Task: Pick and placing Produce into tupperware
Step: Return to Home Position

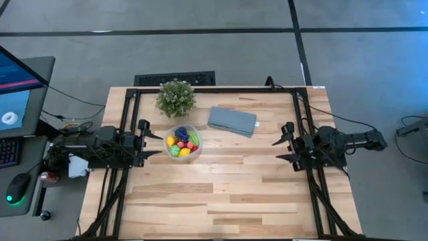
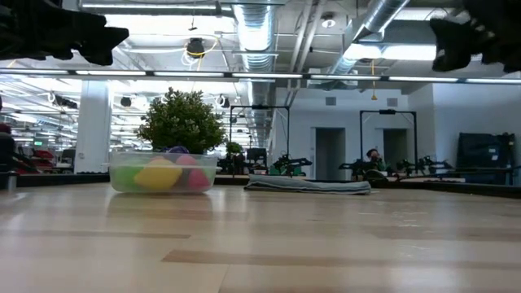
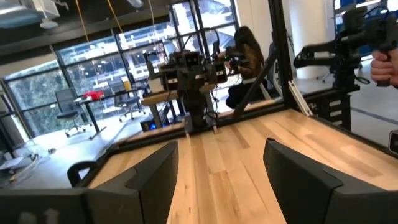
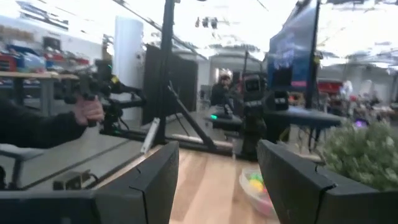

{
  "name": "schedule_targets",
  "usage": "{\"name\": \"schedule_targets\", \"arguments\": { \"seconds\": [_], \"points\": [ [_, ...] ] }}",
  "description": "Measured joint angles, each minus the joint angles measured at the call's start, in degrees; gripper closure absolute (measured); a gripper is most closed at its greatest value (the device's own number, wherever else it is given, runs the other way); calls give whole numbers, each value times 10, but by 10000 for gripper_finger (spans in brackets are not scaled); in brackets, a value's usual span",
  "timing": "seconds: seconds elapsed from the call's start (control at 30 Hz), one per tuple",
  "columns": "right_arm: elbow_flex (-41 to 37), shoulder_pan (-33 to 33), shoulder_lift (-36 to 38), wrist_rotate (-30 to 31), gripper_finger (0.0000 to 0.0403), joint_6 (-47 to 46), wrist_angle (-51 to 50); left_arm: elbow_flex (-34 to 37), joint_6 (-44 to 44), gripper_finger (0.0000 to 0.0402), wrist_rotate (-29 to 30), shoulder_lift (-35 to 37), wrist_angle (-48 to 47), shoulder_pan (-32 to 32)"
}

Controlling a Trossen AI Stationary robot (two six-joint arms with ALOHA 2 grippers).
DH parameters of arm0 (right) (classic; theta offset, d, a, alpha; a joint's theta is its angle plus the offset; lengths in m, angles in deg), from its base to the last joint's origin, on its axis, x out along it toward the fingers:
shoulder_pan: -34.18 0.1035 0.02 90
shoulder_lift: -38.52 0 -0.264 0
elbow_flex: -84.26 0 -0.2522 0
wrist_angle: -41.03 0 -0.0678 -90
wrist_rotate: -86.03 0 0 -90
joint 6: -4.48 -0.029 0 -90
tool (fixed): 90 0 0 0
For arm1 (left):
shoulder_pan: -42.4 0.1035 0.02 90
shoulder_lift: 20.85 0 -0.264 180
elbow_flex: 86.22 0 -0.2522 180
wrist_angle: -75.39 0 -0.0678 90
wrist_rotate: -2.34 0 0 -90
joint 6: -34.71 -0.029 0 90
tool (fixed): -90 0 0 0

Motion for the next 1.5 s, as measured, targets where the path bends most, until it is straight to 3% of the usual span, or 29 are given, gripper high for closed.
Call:
{"name": "schedule_targets", "arguments": {
  "seconds": [0.13,0.37,0.53,0.83,1.1,1.33,1.5],
  "points": [
    [0,20,0,44,159,-2,-24,0,0,175,2,0,-19,0],
    [0,49,0,56,159,4,-72,21,-41,175,-32,0,4,0],
    [0,63,0,75,159,14,-76,51,-61,175,-22,-1,49,4],
    [0,49,0,89,159,14,-63,52,-60,175,-32,0,48,44],
    [0,1,0,131,159,-41,-67,52,47,175,-14,0,58,130],
    [0,-26,0,128,159,-63,-79,53,103,175,-96,0,39,165],
    [0,-18,0,126,159,-67,-103,53,103,175,-99,-3,30,165]
  ]
}}
